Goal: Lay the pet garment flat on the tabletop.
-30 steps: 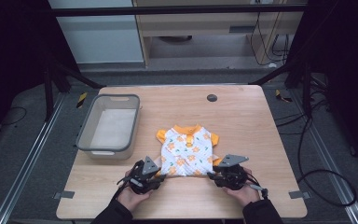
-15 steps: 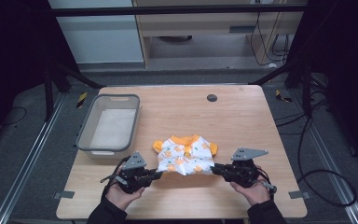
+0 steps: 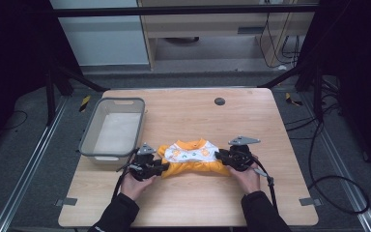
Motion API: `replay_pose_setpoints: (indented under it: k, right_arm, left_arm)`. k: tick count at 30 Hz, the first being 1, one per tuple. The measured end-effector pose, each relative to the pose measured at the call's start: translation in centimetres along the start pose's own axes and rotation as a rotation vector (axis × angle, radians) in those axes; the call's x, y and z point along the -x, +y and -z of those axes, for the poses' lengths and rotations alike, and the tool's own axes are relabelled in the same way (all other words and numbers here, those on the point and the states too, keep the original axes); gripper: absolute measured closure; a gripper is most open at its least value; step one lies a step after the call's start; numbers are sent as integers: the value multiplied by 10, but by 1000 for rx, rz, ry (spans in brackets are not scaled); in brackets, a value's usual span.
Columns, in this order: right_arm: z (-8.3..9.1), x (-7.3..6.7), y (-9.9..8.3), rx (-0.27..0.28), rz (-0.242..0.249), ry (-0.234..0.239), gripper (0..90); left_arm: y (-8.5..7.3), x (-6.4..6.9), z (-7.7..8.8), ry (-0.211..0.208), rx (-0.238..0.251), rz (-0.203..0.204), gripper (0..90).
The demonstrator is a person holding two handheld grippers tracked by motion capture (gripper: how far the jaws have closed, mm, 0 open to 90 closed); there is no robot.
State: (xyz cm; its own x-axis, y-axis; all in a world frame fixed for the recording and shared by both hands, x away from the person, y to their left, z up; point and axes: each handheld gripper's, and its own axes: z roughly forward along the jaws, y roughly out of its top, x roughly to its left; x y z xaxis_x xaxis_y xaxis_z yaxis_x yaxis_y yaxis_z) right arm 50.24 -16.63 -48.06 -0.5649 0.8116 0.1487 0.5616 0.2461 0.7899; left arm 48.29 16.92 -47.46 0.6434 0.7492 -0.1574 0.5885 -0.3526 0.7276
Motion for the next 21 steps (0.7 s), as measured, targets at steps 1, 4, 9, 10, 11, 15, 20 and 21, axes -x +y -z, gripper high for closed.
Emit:
replay_pose_setpoints:
  k: [1, 4, 9, 10, 11, 15, 20, 21]
  right_arm:
    - [4, -2, 1, 15, 19, -15, 681]
    - [17, -3, 2, 58, 39, -20, 610]
    - [40, -1, -4, 81, 63, 21, 532]
    - [43, -1, -6, 83, 69, 21, 521]
    - [46, -1, -9, 82, 71, 20, 512]
    - [53, -1, -24, 52, 82, 25, 483]
    - [49, -2, -43, -13, 93, 24, 462]
    - [47, -3, -45, -27, 88, 23, 463]
  left_arm:
    - [0, 1, 5, 15, 22, -12, 547]
    - [-1, 1, 12, 8, 37, -25, 450]
    - [-12, 2, 33, 23, 71, -60, 378]
    - [-12, 2, 33, 23, 71, -60, 374]
    - [-19, 3, 37, 43, 64, -71, 371]
    - [-30, 7, 37, 59, 54, -92, 370]
    - [-32, 17, 27, 56, 20, -128, 434]
    - [-32, 19, 24, 52, 11, -135, 453]
